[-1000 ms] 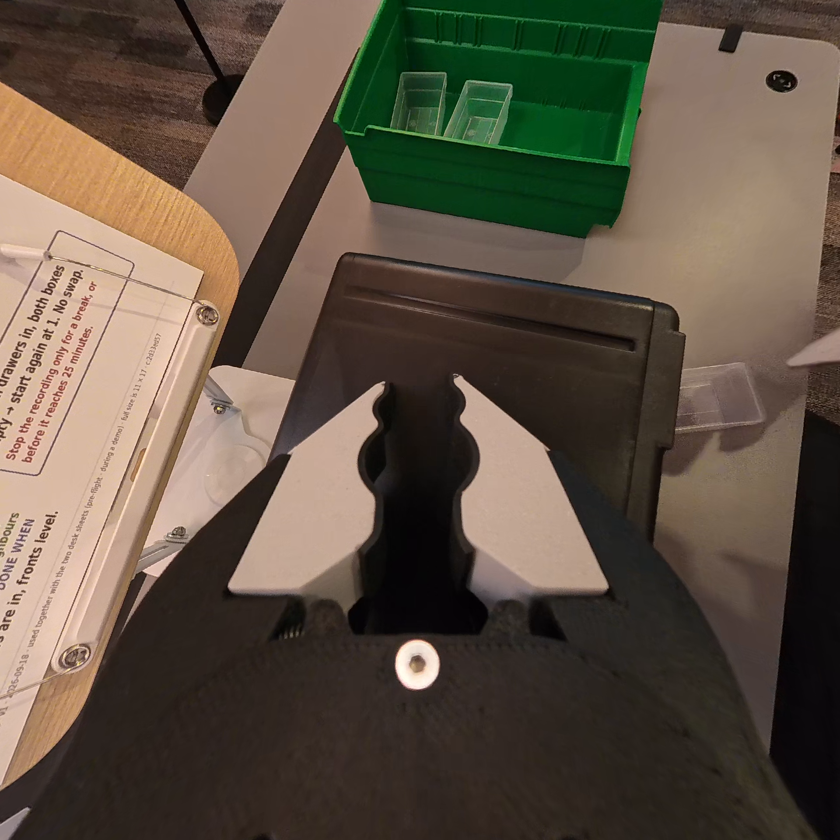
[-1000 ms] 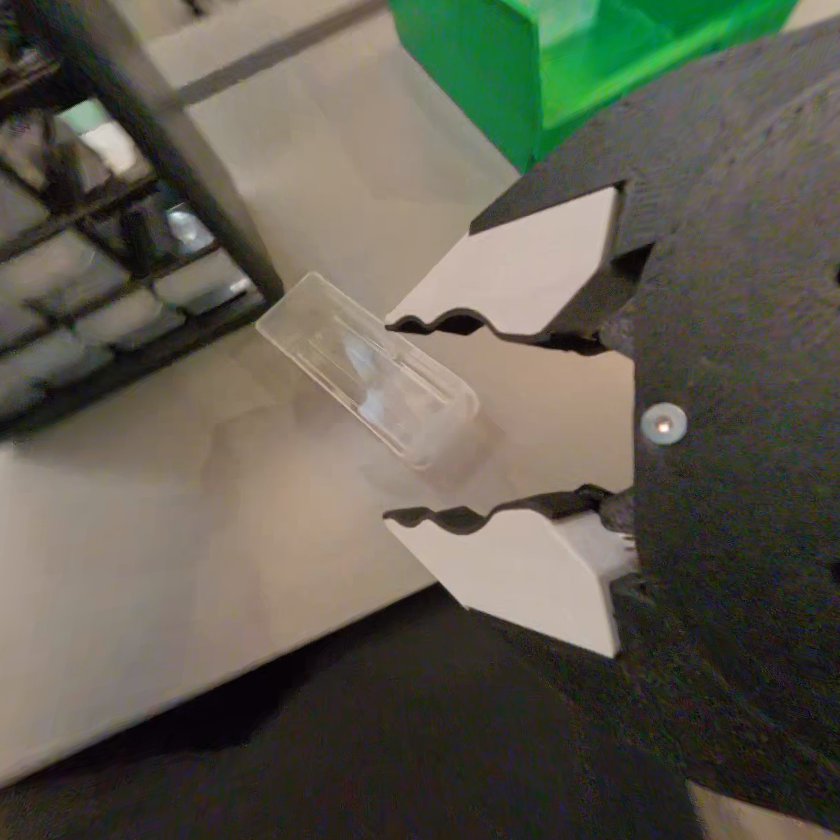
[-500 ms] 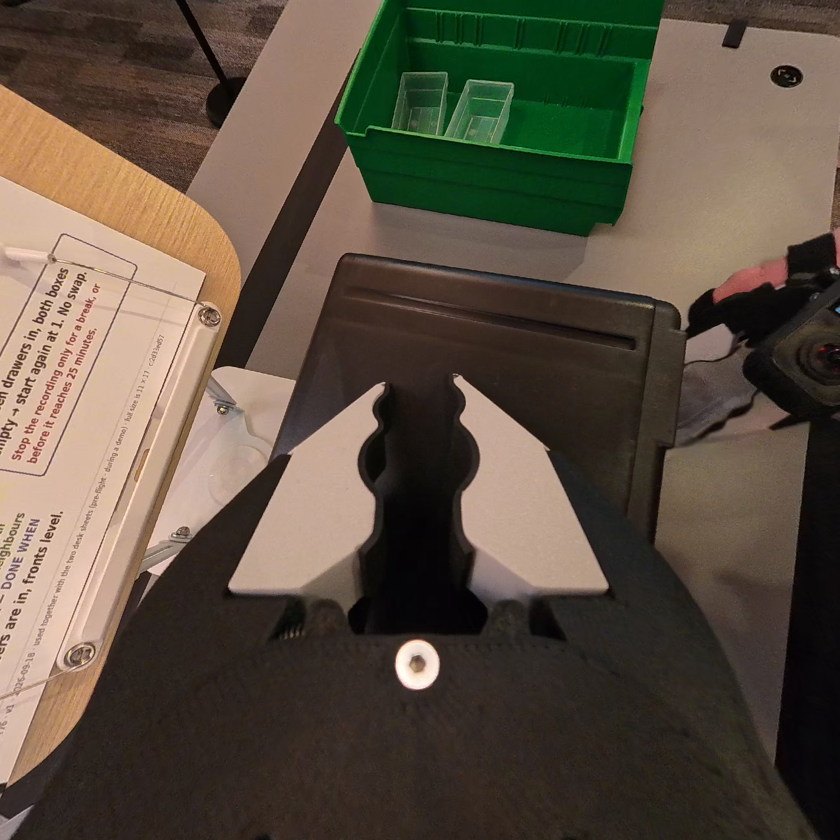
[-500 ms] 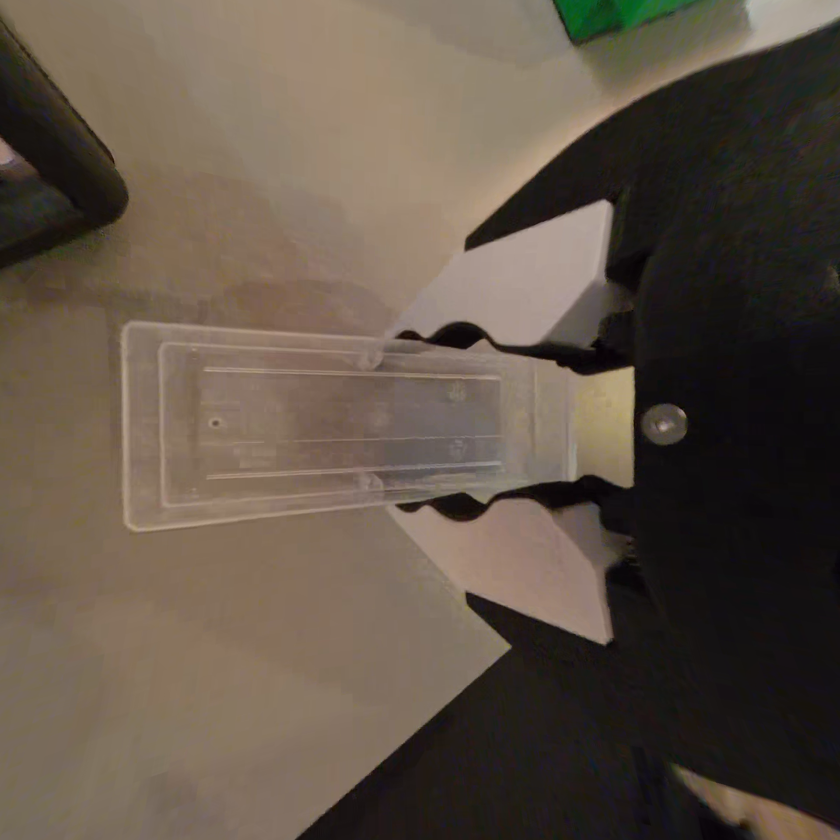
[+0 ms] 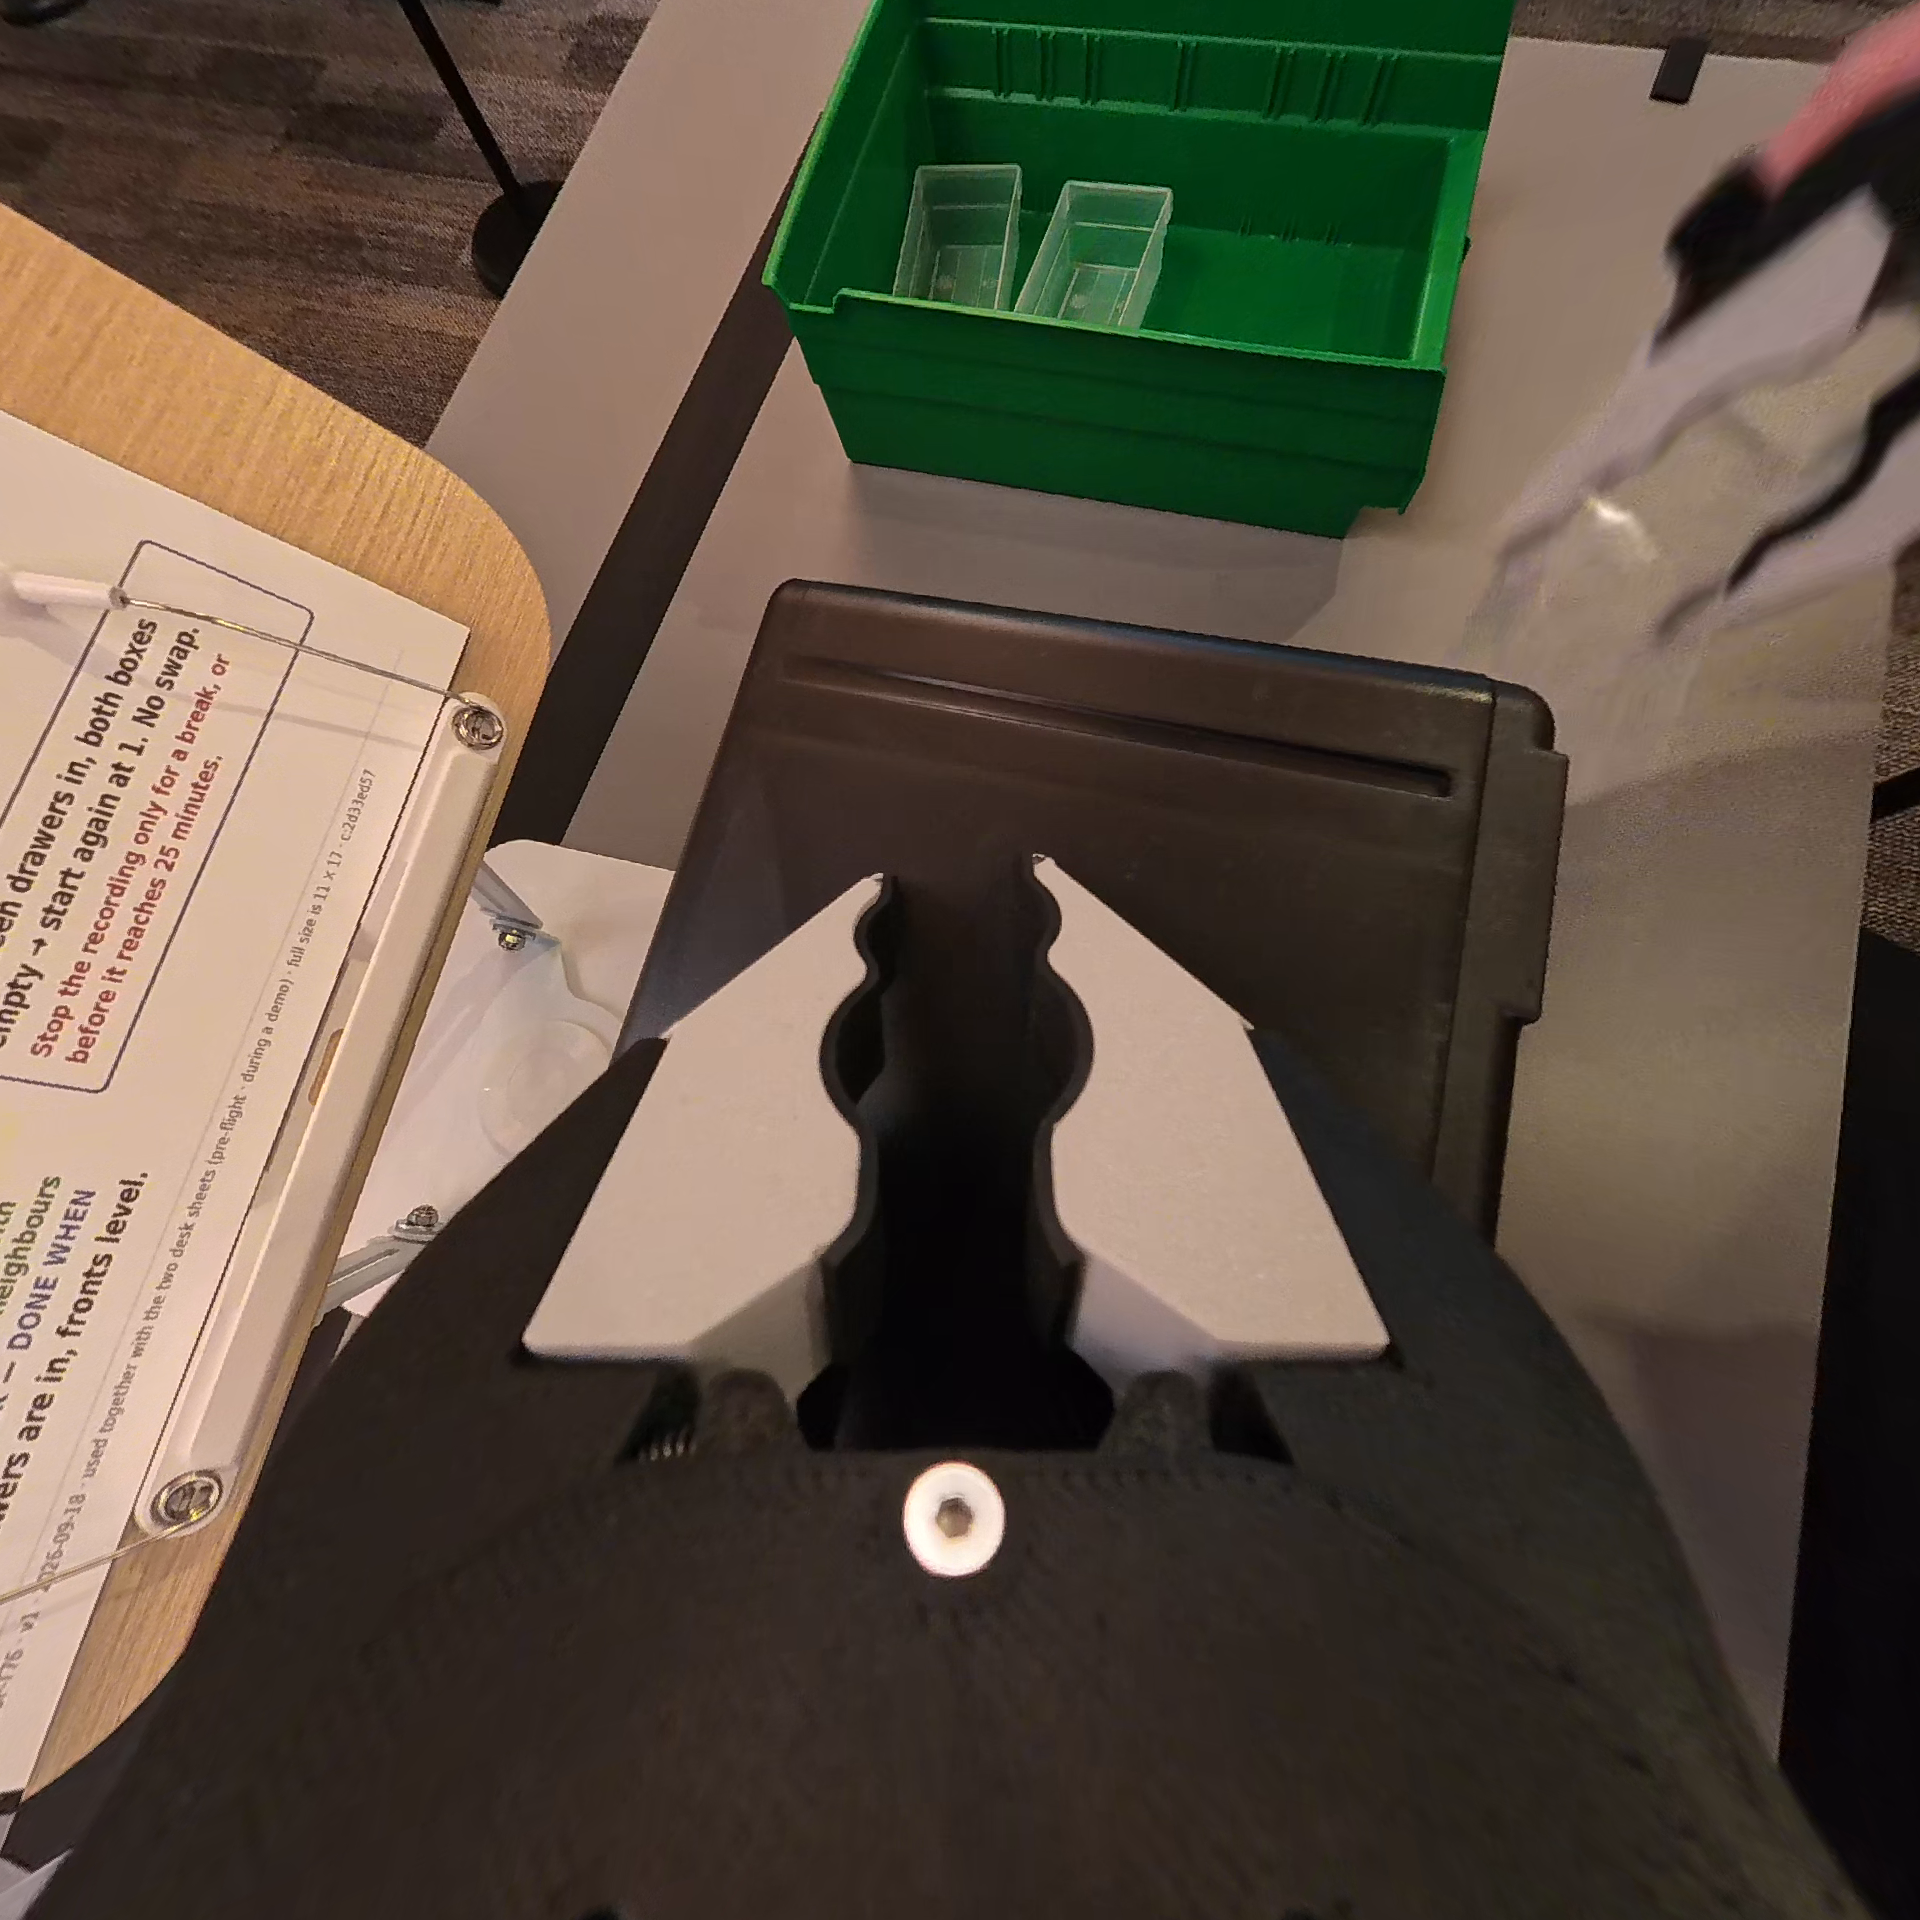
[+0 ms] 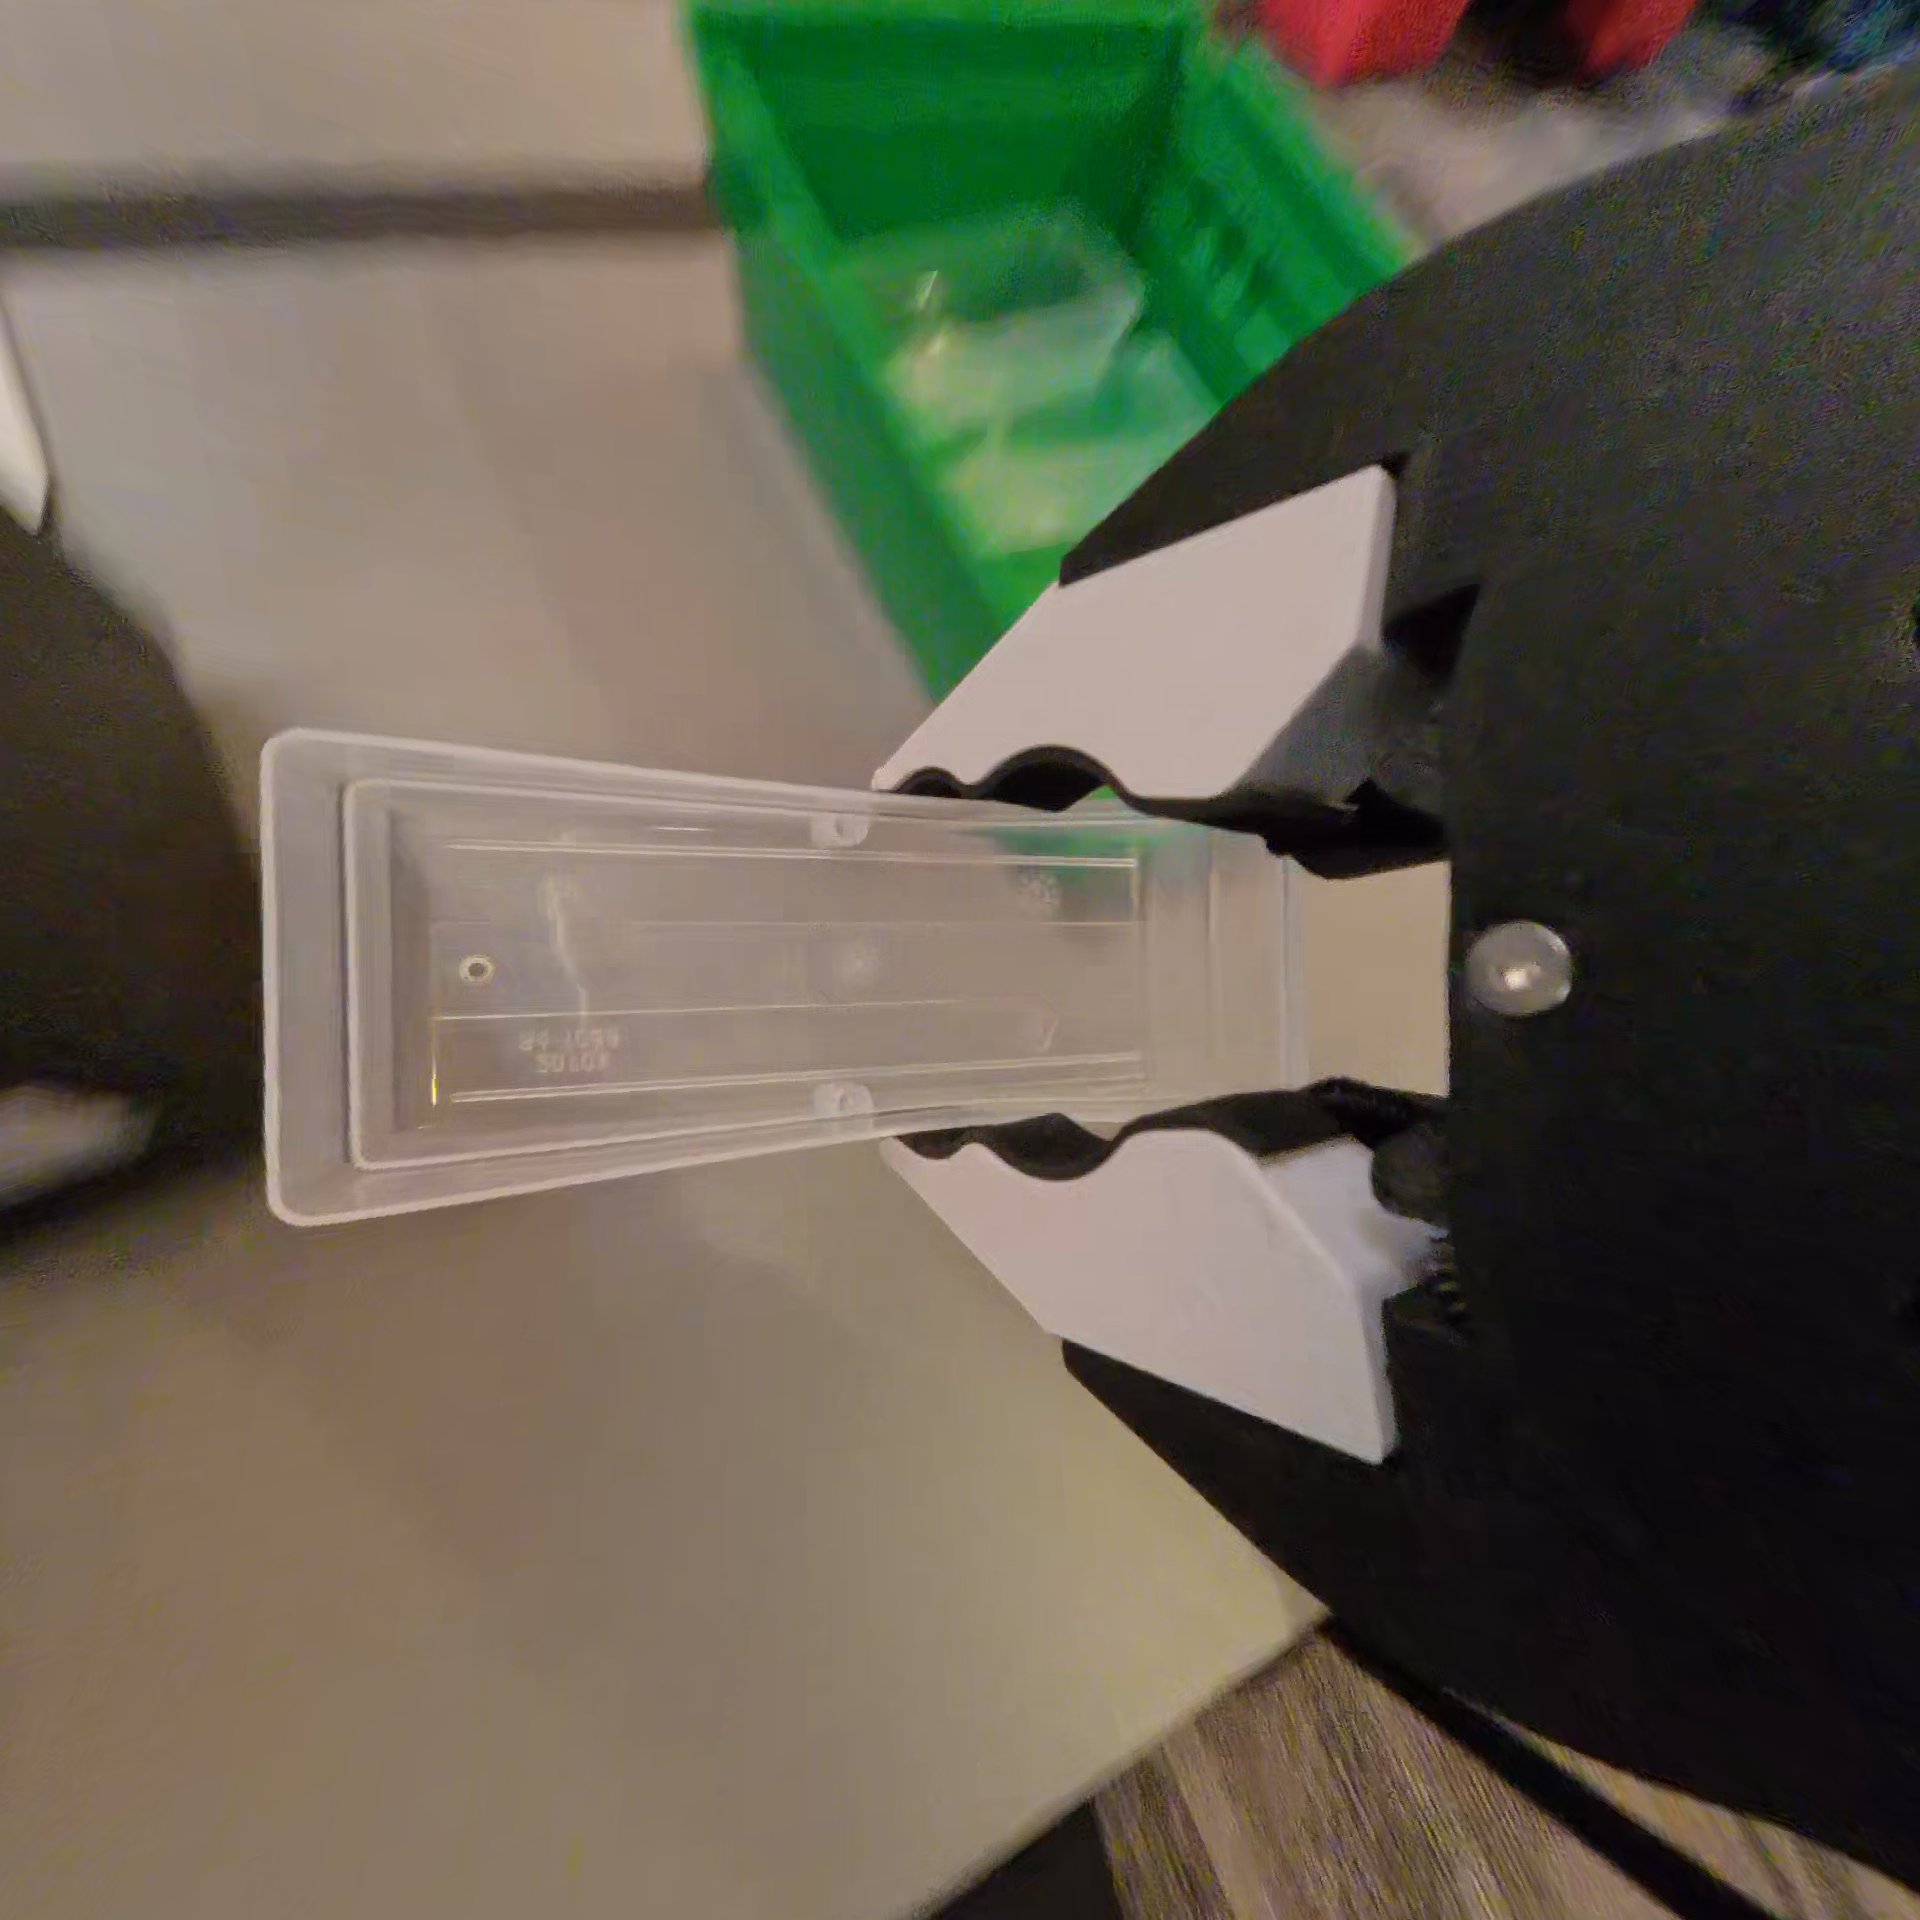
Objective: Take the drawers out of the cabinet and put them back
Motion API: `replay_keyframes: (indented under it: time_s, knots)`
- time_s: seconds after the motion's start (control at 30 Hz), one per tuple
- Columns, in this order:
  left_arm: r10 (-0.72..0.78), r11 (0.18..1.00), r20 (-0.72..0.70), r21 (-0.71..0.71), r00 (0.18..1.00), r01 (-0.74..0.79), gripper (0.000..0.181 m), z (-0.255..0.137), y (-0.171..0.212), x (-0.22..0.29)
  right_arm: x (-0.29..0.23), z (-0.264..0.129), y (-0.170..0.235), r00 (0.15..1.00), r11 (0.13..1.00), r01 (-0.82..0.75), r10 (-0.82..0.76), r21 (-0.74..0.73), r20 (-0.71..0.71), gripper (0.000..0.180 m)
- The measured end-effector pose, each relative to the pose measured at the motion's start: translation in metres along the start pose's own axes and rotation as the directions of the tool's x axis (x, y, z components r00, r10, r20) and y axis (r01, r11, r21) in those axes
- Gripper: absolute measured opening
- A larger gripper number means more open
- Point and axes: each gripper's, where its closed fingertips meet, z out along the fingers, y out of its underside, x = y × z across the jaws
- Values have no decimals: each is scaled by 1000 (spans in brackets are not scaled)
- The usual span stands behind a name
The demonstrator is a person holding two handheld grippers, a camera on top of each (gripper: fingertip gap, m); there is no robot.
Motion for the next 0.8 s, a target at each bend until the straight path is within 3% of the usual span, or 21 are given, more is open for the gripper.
replay_keyframes:
  time_s: [0.03, 0.2, 0.37, 0.63, 0.73, 0.8]
  knots:
    - [1, 1000, 0, 0, 1000, -1, 21, 0, 0, 0, 27, -15, 10, 998, 1000, -4, 3, -16, -67, 58]
    - [2, 1000, 1, 0, 1000, -2, 21, 0, 0, 0, 133, -52, 95, 971, 968, 14, -73, -250, -230, 58]
    - [1, 1000, 0, 0, 1000, -1, 21, 0, 0, 0, 171, -23, 150, 985, 917, 11, -78, -398, -152, 58]
    - [-7, 1000, -7, 0, 1000, 7, 21, 0, 0, -1, 153, 64, 169, 987, 874, 163, -147, -457, 70, 60]
    - [-9, 1000, -8, 0, 1000, 9, 21, 0, 0, -1, 162, 80, 168, 978, 844, 195, -206, -500, 34, 62]
    - [-8, 1000, -8, 0, 1000, 8, 21, 0, 0, -1, 176, 81, 169, 971, 823, 179, -236, -540, -37, 79]
